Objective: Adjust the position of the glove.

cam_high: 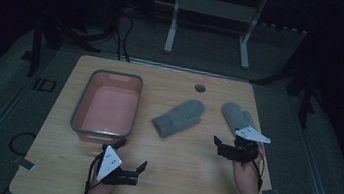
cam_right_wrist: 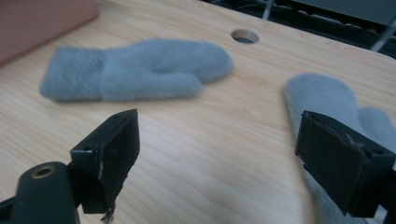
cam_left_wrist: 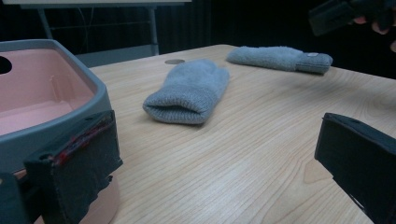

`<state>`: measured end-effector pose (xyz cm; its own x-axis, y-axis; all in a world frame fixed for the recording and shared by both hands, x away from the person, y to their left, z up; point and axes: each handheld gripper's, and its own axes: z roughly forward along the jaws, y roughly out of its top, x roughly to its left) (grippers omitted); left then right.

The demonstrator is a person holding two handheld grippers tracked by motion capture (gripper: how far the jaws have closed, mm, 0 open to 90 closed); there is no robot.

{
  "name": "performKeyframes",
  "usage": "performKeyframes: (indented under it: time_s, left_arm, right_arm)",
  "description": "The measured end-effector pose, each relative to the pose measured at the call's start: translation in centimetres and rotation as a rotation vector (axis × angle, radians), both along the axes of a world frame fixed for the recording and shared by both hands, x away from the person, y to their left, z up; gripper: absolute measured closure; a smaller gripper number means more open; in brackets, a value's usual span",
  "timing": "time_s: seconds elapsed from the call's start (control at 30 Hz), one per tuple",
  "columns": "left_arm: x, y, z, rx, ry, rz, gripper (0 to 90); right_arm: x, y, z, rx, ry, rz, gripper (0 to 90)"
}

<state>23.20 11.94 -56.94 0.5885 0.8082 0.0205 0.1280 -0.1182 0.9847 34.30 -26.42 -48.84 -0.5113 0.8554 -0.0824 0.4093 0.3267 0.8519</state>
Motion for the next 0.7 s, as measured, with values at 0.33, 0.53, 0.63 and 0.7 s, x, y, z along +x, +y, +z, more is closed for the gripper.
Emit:
performKeyframes:
  time_s: [0.33,0.53,0.63,0.7]
  left_arm:
    - [0.0,0.0,0.0,-0.002,0.0,-0.007,0.4]
    - [0.0,0.0,0.0,-0.002,0.002,-0.01,0.4]
    - [0.0,-0.1,0.0,-0.005,0.004,-0.013,0.4]
    - [0.0,-0.1,0.0,-0.004,0.003,-0.016,0.3]
  right_arm:
    - [2.0,3.3,0.9,0.004,0.008,0.087,17.7]
    - [3.5,5.2,1.1,0.018,0.031,0.124,16.6]
    - [4.4,6.1,1.1,0.041,0.056,0.146,18.4]
    - [4.9,6.8,1.0,0.052,0.078,0.152,18.3]
